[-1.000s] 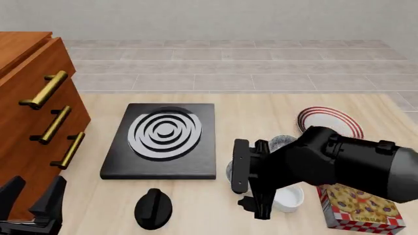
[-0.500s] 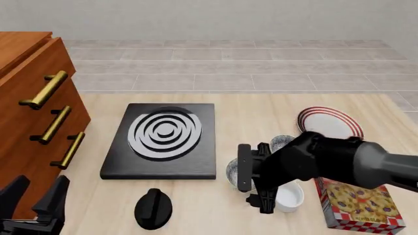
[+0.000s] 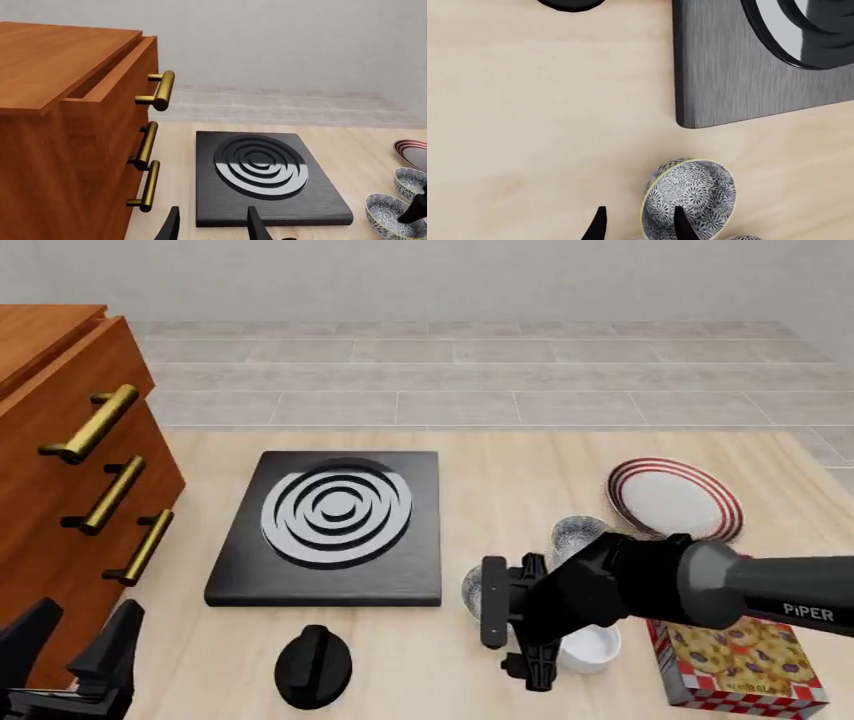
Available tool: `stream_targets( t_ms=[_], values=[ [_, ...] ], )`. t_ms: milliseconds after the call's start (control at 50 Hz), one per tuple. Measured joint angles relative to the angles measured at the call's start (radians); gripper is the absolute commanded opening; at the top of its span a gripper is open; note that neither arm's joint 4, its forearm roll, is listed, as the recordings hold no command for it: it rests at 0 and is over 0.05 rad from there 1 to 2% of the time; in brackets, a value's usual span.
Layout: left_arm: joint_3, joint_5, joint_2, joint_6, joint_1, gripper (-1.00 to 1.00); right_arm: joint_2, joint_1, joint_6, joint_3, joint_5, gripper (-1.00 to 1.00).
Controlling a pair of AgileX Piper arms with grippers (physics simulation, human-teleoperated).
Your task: Pick the akita bowl from table center and place it on the plate.
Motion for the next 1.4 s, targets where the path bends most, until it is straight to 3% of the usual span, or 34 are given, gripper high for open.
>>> stream_targets(
  t_ms=[540, 880, 900, 1400],
  values=[
    [0.000, -0.012, 0.016, 0.002, -0.003, 1.00, 0.063, -0.017, -0.012, -0.002, -0.041, 1.00],
    [0.000, -0.016, 0.021, 0.005, -0.005, 1.00, 0.064, 0.018, 0.022, -0.015, -0.042, 1.00],
    [0.000, -0.016, 0.021, 0.005, -0.005, 1.00, 0.062, 0.020, 0.021, -0.015, -0.042, -1.00],
    [-0.001, -0.020, 0.025, 0.009, -0.006, 1.00, -0.010, 0.043, 0.032, -0.059, 0.036, -1.00]
  ],
)
